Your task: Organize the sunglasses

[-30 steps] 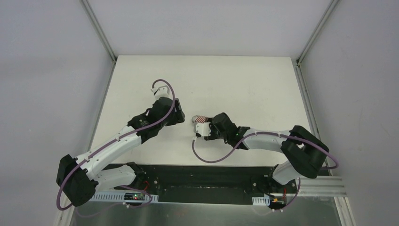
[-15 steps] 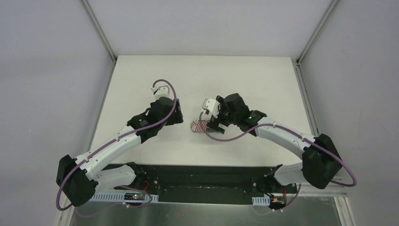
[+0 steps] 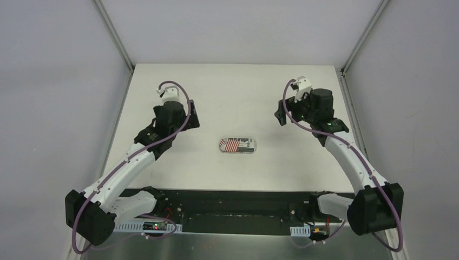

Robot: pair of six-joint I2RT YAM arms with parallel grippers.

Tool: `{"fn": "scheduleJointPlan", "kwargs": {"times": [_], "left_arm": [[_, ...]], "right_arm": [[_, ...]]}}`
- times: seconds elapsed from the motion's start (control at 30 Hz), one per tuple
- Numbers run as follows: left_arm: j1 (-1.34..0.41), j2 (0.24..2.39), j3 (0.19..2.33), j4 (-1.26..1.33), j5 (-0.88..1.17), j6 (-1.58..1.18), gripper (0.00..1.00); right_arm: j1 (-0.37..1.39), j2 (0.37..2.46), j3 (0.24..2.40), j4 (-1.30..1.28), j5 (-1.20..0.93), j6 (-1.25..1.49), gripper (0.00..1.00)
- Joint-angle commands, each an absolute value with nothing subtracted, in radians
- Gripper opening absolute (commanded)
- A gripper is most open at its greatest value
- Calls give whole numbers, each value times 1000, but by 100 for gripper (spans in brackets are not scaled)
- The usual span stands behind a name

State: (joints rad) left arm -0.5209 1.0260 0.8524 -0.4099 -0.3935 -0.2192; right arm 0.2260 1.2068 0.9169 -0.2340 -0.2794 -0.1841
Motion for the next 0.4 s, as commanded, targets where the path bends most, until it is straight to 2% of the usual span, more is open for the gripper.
{"fn": "scheduleJointPlan", "kwargs": {"times": [0.0, 0.2, 0.37], "left_arm": [[-503, 973, 951, -375, -295, -200, 99], [-503, 997, 1050, -479, -280, -214, 99], [-503, 999, 1040, -530, -253, -225, 99]], "right_arm": [[222, 1141, 984, -239, -284, -108, 100], [151, 1134, 979, -217, -299, -74, 100], [90, 1129, 967, -201, -343, -25, 100]]}}
